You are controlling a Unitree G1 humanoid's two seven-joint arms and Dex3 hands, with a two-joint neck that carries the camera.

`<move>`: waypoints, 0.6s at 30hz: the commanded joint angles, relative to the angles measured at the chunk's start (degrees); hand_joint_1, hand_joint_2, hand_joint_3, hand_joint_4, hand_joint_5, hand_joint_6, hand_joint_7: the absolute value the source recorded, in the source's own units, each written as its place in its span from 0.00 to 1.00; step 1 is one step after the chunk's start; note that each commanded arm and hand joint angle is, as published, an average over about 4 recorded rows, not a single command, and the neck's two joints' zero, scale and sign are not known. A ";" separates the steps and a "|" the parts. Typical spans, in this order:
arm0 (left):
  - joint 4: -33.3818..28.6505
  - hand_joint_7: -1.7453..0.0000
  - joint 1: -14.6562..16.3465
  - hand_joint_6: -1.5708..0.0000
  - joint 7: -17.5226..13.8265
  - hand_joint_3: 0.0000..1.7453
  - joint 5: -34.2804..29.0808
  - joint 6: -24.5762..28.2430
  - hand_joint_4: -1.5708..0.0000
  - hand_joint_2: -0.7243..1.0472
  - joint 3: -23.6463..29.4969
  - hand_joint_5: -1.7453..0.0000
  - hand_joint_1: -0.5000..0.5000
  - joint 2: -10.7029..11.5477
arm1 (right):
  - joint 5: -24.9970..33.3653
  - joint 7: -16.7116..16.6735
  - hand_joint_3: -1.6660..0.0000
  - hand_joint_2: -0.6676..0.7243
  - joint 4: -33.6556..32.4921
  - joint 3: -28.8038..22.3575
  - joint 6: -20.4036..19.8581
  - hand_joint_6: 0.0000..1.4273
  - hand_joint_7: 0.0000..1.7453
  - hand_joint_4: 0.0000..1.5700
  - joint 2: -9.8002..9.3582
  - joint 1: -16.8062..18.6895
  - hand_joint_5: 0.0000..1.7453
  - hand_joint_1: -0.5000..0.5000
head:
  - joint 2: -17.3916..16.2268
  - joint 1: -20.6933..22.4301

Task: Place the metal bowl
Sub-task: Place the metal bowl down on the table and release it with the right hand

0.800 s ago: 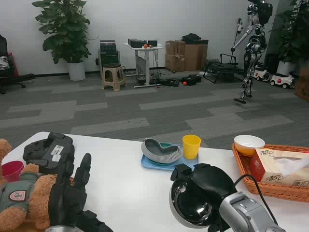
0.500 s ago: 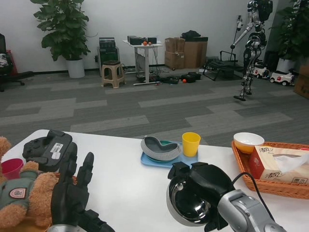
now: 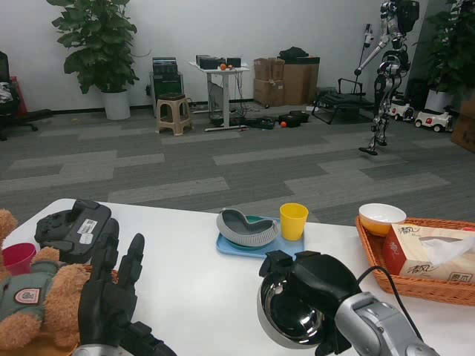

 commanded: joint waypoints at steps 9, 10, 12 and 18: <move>0.75 1.00 0.67 1.00 0.07 0.00 -0.23 -0.58 1.00 0.03 -0.39 0.94 0.00 -0.02 | -5.82 0.27 0.19 0.23 10.61 -0.60 -0.12 0.80 0.56 0.71 0.51 -1.48 0.44 0.62 | -0.97 -0.48; 0.78 1.00 0.67 1.00 0.07 0.00 -0.23 -0.58 1.00 0.03 -0.41 0.94 0.00 -0.05 | -6.35 0.27 0.19 0.24 11.33 -0.53 -0.21 0.79 0.56 0.71 0.57 -1.73 0.44 0.62 | -1.05 -0.52; 0.82 1.00 0.67 1.00 0.07 0.00 -0.23 -0.58 1.00 0.05 -0.45 0.94 0.00 -0.09 | -7.88 0.23 0.19 0.26 13.79 -0.18 -0.52 0.78 0.56 0.71 0.84 -2.61 0.44 0.62 | -1.32 -0.76; 0.99 1.00 0.59 1.00 0.07 0.00 -0.23 -0.58 1.00 0.05 -0.58 0.94 0.00 -0.22 | -10.34 -0.08 0.19 0.24 20.69 1.09 -1.04 0.78 0.56 0.75 1.85 -5.55 0.44 0.62 | -2.55 -2.52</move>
